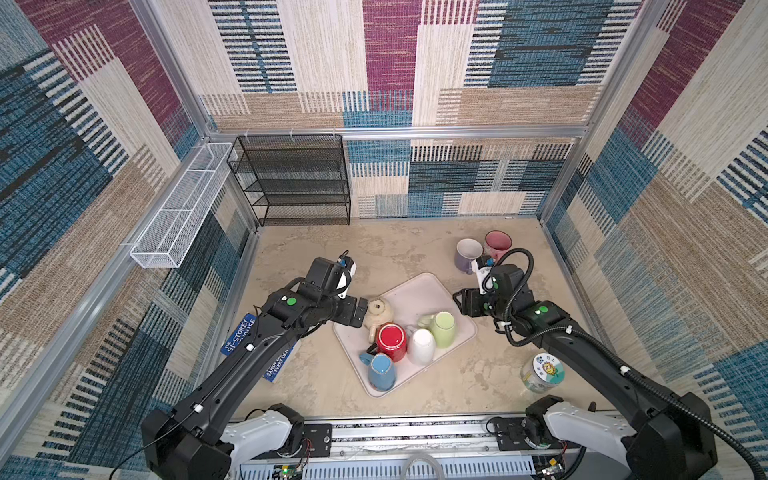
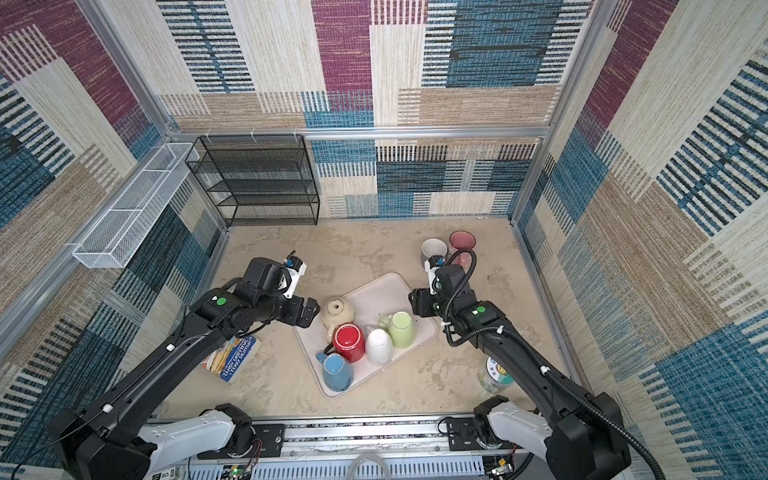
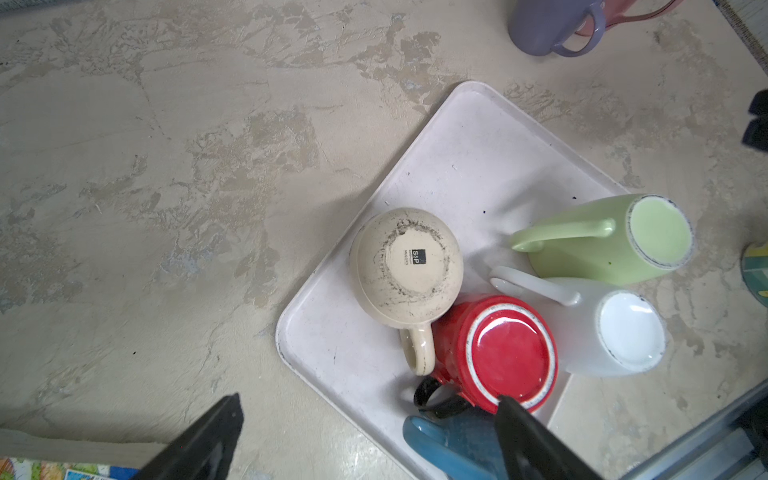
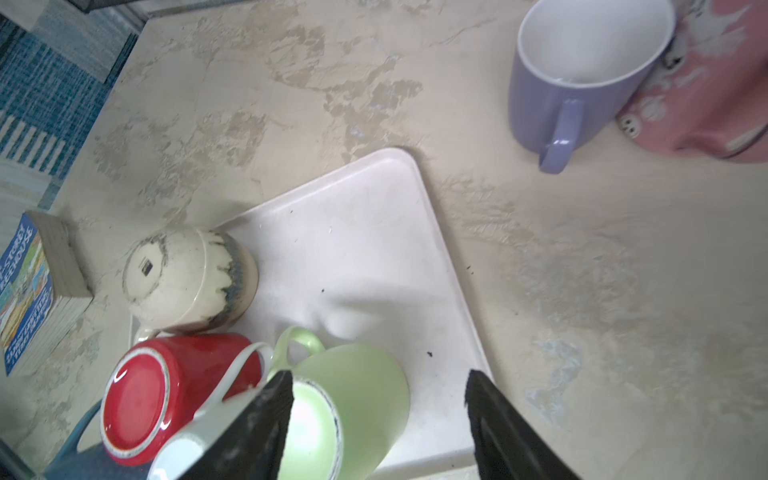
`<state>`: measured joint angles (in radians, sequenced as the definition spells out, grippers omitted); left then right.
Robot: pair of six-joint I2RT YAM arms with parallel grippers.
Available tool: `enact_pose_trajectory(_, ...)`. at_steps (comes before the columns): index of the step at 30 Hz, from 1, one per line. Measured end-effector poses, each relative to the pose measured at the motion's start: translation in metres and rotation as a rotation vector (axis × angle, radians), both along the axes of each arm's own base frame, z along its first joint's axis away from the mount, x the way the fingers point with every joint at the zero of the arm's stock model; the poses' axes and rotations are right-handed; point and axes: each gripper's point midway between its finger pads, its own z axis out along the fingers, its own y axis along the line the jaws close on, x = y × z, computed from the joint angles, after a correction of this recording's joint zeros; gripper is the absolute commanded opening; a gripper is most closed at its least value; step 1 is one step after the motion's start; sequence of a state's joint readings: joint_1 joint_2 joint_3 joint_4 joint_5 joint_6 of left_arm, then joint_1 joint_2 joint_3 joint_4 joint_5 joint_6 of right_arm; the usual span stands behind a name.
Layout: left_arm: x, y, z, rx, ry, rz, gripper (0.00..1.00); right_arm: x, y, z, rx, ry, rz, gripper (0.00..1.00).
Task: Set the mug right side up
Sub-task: 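Lower the right gripper onto the light green mug on the tray and grasp it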
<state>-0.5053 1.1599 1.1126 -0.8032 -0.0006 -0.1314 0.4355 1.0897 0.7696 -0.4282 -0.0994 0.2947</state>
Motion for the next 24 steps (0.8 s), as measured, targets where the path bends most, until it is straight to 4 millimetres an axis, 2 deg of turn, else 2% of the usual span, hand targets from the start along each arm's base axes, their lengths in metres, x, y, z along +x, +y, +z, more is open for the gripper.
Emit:
enact_pose_trajectory(5,0.000,0.001,0.000,0.004,-0.002,0.003,1.00,-0.031,0.000,-0.034,0.033,0.082,0.012,0.70)
enact_pose_trajectory(9,0.002,0.003,-0.001,0.014,-0.004,0.011,1.00,-0.044,0.012,-0.045,0.059,0.123,0.046,0.71)
enact_pose_trajectory(24,0.002,0.003,-0.002,0.016,0.000,0.011,1.00,-0.048,0.040,-0.051,0.152,0.111,0.091,0.69)
